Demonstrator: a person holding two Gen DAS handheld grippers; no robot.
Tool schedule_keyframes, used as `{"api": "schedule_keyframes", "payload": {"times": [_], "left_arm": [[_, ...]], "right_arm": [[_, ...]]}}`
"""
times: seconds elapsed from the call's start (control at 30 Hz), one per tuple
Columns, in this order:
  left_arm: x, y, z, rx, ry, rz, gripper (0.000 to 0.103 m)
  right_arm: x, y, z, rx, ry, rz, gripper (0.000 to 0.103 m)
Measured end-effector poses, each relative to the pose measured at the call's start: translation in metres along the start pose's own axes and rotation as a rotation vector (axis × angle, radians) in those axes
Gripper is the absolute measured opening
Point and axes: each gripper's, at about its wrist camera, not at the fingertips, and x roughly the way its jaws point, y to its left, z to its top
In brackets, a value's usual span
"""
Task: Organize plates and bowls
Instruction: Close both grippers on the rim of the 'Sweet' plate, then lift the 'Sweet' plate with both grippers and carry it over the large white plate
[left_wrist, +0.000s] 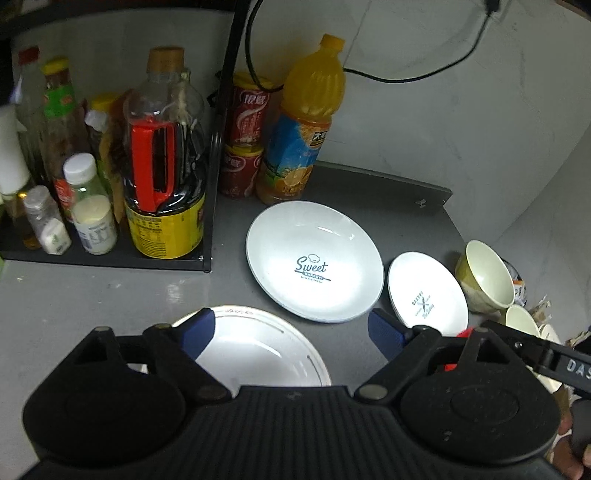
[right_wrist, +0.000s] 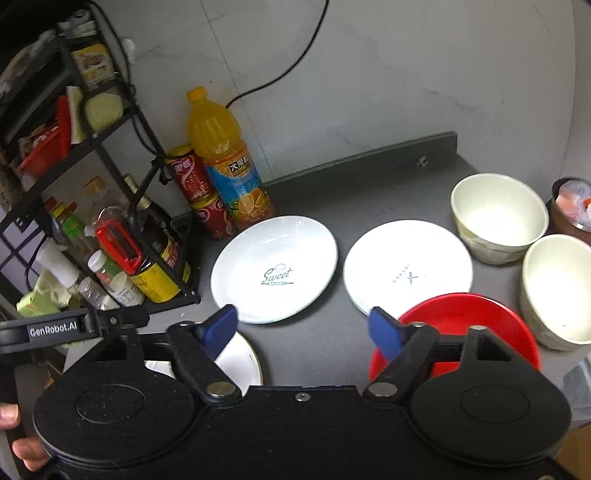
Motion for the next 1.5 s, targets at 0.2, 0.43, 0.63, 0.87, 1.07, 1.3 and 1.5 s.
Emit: {"api": "schedule_keyframes", "payload": {"times": [0.2,0.43,0.63,0.87,1.07,1.3,1.5], "left_arm": [[0.024,0.013,0.016,-0.055,0.027,-0.039,0.077],[0.049,0.021,0.028,-0.131,0.032,-0.033,0.06],[0.072,0.025,0.033,-0.24,0.047,-0.02,0.045],[0.102,0.03,0.032,-0.363,0.04,-0.011,0.038],[0.13,0.037,0.026,-0.46,0.04,0.014,0.027],[0.156,0.051,0.018,-0.58,0.031,0.037,0.022],[0.168,0.061,0.007,-0.667,0.019,0.059,0.019]], "right_arm": [[0.034,-0.006,0.026,0.069,0.031,0.018,0.064],[0.076,-0.011,0.054,0.043,0.081,0.025,0.061],[0.114,-0.017,0.072,0.005,0.156,0.051,0.049],[0.154,-0.027,0.094,-0.018,0.22,0.085,0.037],[0.19,-0.037,0.109,-0.01,0.282,0.109,0.031],[0.226,-0.042,0.111,-0.03,0.355,0.09,0.029],[0.248,-0.041,0.113,-0.078,0.383,0.06,0.029]]}}
